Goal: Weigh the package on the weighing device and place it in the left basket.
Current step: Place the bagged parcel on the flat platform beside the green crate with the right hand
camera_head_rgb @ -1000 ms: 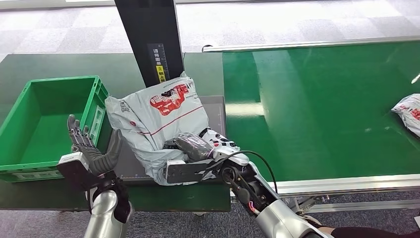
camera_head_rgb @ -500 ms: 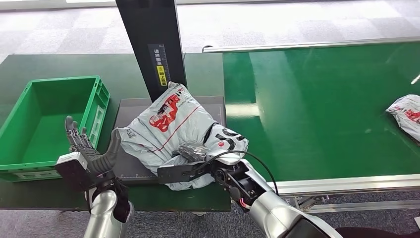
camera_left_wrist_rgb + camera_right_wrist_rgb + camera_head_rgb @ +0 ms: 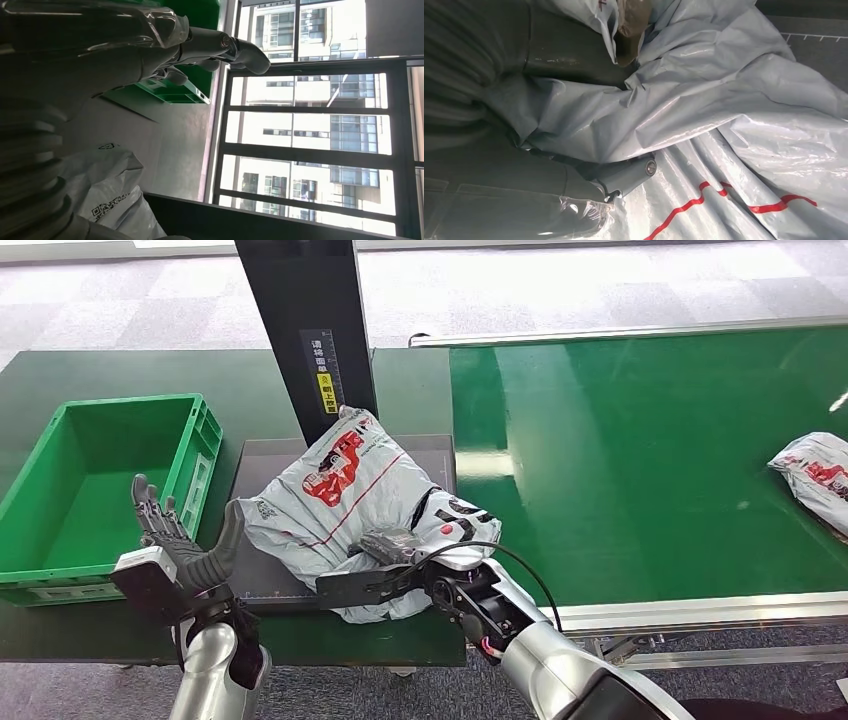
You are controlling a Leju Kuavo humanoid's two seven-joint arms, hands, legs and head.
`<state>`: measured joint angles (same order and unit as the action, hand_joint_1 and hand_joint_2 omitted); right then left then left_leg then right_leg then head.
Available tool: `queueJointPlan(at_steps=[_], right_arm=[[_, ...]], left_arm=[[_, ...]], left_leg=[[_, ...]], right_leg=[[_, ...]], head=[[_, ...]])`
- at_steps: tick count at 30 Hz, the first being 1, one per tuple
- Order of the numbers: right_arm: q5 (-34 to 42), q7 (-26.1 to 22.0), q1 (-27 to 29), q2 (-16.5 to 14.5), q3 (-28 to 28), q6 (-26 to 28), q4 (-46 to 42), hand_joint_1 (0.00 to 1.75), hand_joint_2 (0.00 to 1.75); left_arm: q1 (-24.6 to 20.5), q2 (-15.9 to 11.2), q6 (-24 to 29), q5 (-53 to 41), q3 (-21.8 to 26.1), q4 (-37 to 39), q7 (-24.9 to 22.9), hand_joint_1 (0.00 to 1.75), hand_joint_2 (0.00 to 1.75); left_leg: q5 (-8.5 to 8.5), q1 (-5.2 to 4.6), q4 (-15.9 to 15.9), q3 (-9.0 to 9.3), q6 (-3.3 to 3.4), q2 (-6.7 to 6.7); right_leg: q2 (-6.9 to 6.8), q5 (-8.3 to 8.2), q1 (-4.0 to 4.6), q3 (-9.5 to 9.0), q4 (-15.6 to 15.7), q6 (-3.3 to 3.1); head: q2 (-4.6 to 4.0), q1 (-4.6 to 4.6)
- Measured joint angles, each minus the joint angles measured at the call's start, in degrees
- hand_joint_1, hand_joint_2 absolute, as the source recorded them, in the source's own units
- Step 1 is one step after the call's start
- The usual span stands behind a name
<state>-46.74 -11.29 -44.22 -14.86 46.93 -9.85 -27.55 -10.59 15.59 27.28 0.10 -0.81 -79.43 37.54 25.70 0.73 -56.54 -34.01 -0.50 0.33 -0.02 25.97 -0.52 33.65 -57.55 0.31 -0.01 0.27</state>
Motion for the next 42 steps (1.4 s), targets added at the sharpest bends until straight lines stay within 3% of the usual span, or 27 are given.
queueJointPlan(at_steps=[22,26,28,30,32,36,42], right_arm=[[0.43,2.49,-0.68,-0.15,0.07,-2.67,1.08,1.75,1.75],[1.98,1.68,-1.13,-0.04,0.04,-5.29,1.2,0.0,1.75],[6.22,-2.41,-0.23,0.25,-1.04,-2.88,-0.04,0.0,1.75],[13.65,-8.07,2.85,1.05,-4.78,4.63,-4.92,0.0,1.75],[18.78,-9.91,5.89,2.07,-9.41,10.53,-11.72,0.0,1.75],[19.93,-9.31,9.5,3.84,-14.97,11.8,-20.62,0.0,1.75],[19.67,-10.04,11.77,4.68,-17.91,12.18,-25.0,0.0,1.75]], left_arm=[[-0.97,0.45,-0.07,-0.3,-0.62,0.8,-1.06,0.0,1.75],[-1.48,0.58,-0.07,-0.51,-0.93,1.32,-1.62,0.0,1.75],[-1.46,0.58,-0.62,-0.66,-1.24,1.48,-1.94,0.0,1.75],[-1.0,0.43,-2.68,-0.18,-1.88,1.54,-2.39,0.0,1.75],[-0.46,0.27,-4.94,0.63,-2.5,1.72,-2.69,0.0,1.75],[-0.19,-0.02,-6.17,1.38,-3.33,2.31,-2.68,0.0,1.75],[-0.2,-0.13,-6.26,1.63,-3.79,2.79,-2.68,0.0,1.75]], left_leg=[[0.01,0.0,0.0,0.23,0.0,0.01],[0.01,0.0,0.0,0.3,0.0,0.01],[0.01,0.0,0.0,0.33,0.01,-0.01],[0.01,0.0,0.0,0.23,0.01,-0.02],[0.01,-0.01,0.0,0.1,0.01,-0.03],[0.03,-0.01,0.0,0.01,0.0,0.03],[0.04,0.0,0.0,-0.08,0.0,0.03]], right_leg=[[0.0,0.01,-0.01,-0.23,0.01,0.01],[0.0,0.01,-0.01,-0.3,0.02,0.01],[0.0,0.01,-0.01,-0.34,0.02,0.01],[0.0,0.01,-0.01,-0.25,0.02,0.01],[-0.01,0.01,-0.01,-0.12,0.02,0.01],[0.01,0.01,-0.01,-0.03,0.02,0.01],[0.02,0.01,0.0,0.08,0.02,0.01]], head=[[0.0,0.0],[0.0,0.0],[0.01,0.03],[0.01,0.03],[0.0,0.01],[0.0,0.02],[0.01,0.01]])
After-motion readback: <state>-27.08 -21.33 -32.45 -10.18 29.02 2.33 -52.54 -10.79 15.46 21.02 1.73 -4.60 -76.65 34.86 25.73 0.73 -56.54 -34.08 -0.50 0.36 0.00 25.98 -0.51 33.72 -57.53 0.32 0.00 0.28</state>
